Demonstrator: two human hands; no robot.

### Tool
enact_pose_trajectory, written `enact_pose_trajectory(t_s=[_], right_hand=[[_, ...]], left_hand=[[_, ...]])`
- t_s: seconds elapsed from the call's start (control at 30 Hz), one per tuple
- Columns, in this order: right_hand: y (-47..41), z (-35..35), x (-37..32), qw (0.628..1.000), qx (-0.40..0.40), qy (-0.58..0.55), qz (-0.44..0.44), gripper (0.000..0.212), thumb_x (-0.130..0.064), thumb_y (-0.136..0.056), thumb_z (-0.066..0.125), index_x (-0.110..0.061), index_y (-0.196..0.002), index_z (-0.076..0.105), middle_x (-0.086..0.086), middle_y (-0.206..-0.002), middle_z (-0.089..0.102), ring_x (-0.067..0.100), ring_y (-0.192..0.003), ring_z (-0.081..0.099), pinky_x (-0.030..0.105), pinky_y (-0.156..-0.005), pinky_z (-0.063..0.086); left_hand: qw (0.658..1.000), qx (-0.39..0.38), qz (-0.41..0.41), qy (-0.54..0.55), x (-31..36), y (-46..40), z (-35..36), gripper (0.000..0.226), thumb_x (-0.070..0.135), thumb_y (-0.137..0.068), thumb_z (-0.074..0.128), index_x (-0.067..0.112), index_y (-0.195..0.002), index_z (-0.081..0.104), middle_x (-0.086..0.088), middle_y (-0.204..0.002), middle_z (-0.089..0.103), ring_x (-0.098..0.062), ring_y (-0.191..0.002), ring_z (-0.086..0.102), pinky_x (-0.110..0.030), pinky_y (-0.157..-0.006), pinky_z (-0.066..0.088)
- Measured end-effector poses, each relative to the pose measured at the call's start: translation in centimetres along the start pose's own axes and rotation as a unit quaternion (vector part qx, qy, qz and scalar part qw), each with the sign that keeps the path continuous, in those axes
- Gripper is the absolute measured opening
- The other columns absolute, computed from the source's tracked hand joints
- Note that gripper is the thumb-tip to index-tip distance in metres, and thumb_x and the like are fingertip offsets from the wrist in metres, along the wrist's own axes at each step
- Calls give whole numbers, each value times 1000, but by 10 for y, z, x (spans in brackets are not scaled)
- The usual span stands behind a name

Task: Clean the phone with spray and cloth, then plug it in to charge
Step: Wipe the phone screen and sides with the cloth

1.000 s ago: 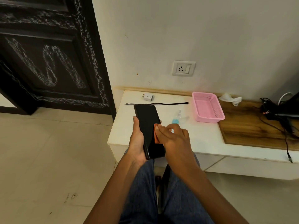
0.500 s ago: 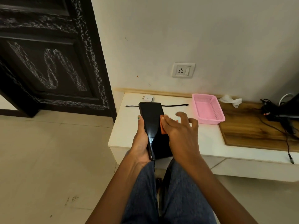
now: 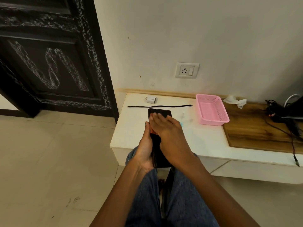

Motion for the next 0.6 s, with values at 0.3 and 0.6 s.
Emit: enact_pose_trajectory(t_s=[0.3,0.6], right_hand=[[70,13,-20,996,-51,53,-54,46,-16,-83,34,-12,-118,63,1,-127,60,18,-120,55,32,-105,28],[91,-9,-28,991,-12,97,-94,28,-31,-61,76,-31,-90,76,-18,-100,71,2,-96,66,23,-89,38]], left_hand=[[994,32,-40,-99,9,-7,-31,85,74,-85,23,9,-104,74,-12,-97,72,-21,-86,70,-37,-82,57],[998,23,-28,-44,13,-8,-21,83,74,-85,26,8,-108,71,-14,-102,71,-27,-86,70,-42,-80,58]])
Point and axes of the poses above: each hand's wrist, its own y-axis away from the middle knuckle, its own z-axis out of the palm, x = y × z, the point moved 8 cm from there along -y, towards the middle knuckle
